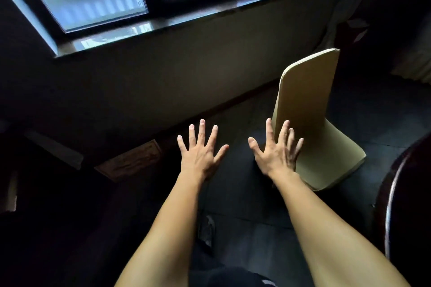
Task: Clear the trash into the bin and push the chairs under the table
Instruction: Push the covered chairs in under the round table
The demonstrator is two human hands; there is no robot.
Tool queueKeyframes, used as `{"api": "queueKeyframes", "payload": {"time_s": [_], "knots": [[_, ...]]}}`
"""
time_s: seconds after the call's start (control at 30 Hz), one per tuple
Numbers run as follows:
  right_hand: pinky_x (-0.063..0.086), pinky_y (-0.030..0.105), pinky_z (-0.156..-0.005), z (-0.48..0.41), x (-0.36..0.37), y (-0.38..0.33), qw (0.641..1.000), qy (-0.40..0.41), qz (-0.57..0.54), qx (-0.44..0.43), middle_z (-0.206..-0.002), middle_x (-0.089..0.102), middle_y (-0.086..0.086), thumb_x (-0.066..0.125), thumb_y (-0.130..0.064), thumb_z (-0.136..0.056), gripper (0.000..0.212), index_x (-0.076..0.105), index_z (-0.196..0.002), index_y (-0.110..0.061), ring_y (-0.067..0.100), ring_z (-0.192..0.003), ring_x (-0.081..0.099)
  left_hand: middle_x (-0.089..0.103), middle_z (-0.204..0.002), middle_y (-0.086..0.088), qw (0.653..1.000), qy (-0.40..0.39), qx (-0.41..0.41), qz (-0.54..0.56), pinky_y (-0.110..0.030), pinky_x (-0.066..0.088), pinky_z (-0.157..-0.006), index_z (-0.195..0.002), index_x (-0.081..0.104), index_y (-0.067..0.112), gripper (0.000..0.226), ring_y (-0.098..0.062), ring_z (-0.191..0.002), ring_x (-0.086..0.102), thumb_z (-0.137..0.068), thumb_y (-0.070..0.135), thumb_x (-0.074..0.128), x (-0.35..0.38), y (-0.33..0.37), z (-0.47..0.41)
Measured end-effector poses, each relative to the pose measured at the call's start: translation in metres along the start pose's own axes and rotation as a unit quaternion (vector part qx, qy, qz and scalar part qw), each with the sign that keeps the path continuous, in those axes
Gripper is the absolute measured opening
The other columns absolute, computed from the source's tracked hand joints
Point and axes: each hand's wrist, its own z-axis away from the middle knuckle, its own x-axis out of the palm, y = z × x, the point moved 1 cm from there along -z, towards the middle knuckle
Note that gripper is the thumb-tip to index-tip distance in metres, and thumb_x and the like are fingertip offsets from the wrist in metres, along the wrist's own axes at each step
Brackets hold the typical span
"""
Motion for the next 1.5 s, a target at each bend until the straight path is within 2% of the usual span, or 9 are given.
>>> {"api": "queueKeyframes", "payload": {"time_s": [0.2, 0.47, 0.7, 0.87, 1.1, 1.3, 1.43, 1.5], "knots": [[-0.013, 0.061, -0.12, -0.083, -0.001, -0.048, 0.999, 0.014, 0.001, 0.045, -0.17, -0.018, 0.018, 0.012, -0.082, -0.09, 0.084, -0.014, -0.159, -0.042, 0.038, -0.158, -0.007, -0.019, -0.169, 0.001, 0.999, 0.003, 0.047, 0.0, -0.066, -0.002, -0.118, -0.159, -0.005, 0.039, 0.079, -0.031, -0.155, -0.016, -0.091, 0.077, 0.007, -0.032, -0.03, -0.108], [-0.015, 0.061, -0.12, -0.168, 0.001, -0.066, 0.996, -0.002, 0.015, 0.087, -0.17, -0.02, 0.014, 0.01, -0.081, -0.09, 0.082, -0.017, -0.158, -0.043, 0.037, -0.158, -0.009, -0.018, -0.169, 0.0, 0.997, -0.018, 0.073, -0.009, -0.067, 0.001, -0.118, -0.159, -0.006, 0.039, 0.077, -0.032, -0.155, -0.014, -0.094, 0.075, 0.012, -0.039, -0.037, -0.207], [-0.015, 0.061, -0.12, -0.27, 0.003, -0.053, 0.994, 0.001, 0.008, 0.113, -0.17, -0.02, 0.014, 0.013, -0.079, -0.094, 0.081, -0.014, -0.16, -0.041, 0.038, -0.157, -0.009, -0.017, -0.17, 0.0, 0.995, -0.025, 0.09, -0.021, -0.067, 0.003, -0.118, -0.16, -0.004, 0.039, 0.076, -0.032, -0.155, -0.013, -0.095, 0.074, 0.013, -0.036, -0.011, -0.311], [-0.015, 0.062, -0.12, -0.354, 0.009, -0.027, 0.986, -0.002, -0.023, 0.168, -0.17, -0.021, 0.015, 0.016, -0.076, -0.095, 0.08, -0.011, -0.161, -0.039, 0.039, -0.157, -0.008, -0.017, -0.17, 0.0, 0.994, -0.033, 0.103, -0.006, -0.066, 0.002, -0.119, -0.16, -0.002, 0.04, 0.074, -0.031, -0.156, -0.013, -0.096, 0.073, 0.017, -0.038, 0.031, -0.404], [-0.014, 0.062, -0.12, -0.446, 0.009, 0.01, 0.963, 0.005, -0.081, 0.256, -0.167, -0.029, 0.017, 0.025, -0.071, -0.098, 0.08, -0.009, -0.162, -0.036, 0.041, -0.157, -0.008, -0.015, -0.17, 0.0, 0.991, -0.046, 0.125, 0.0, -0.064, 0.001, -0.119, -0.16, 0.001, 0.039, 0.072, -0.031, -0.156, -0.012, -0.097, 0.071, 0.019, -0.043, 0.094, -0.513], [-0.01, 0.064, -0.122, -0.491, 0.015, 0.035, 0.932, 0.012, -0.134, 0.336, -0.165, -0.033, 0.018, 0.028, -0.068, -0.1, 0.081, -0.015, -0.16, -0.036, 0.043, -0.156, -0.009, -0.014, -0.17, 0.0, 0.982, -0.074, 0.172, -0.013, -0.063, 0.001, -0.12, -0.16, 0.003, 0.037, 0.075, -0.03, -0.156, -0.01, -0.096, 0.072, 0.017, -0.034, 0.143, -0.572], [0.0, 0.059, -0.124, -0.513, 0.016, 0.038, 0.887, 0.079, -0.22, 0.398, -0.167, -0.029, 0.018, 0.04, -0.056, -0.103, 0.078, -0.009, -0.161, -0.036, 0.046, -0.156, -0.006, -0.016, -0.17, 0.001, 0.968, -0.114, 0.222, -0.034, -0.063, -0.001, -0.12, -0.16, 0.001, 0.037, 0.077, -0.029, -0.156, -0.013, -0.094, 0.074, 0.016, -0.016, 0.174, -0.607], [0.003, 0.06, -0.125, -0.524, 0.017, 0.042, 0.868, 0.11, -0.224, 0.43, -0.168, -0.025, 0.019, 0.04, -0.054, -0.104, 0.076, -0.006, -0.161, -0.036, 0.046, -0.156, -0.004, -0.017, -0.17, 0.001, 0.958, -0.128, 0.255, -0.038, -0.063, -0.002, -0.12, -0.16, 0.0, 0.038, 0.078, -0.029, -0.156, -0.014, -0.094, 0.075, 0.015, -0.006, 0.193, -0.629]]}}
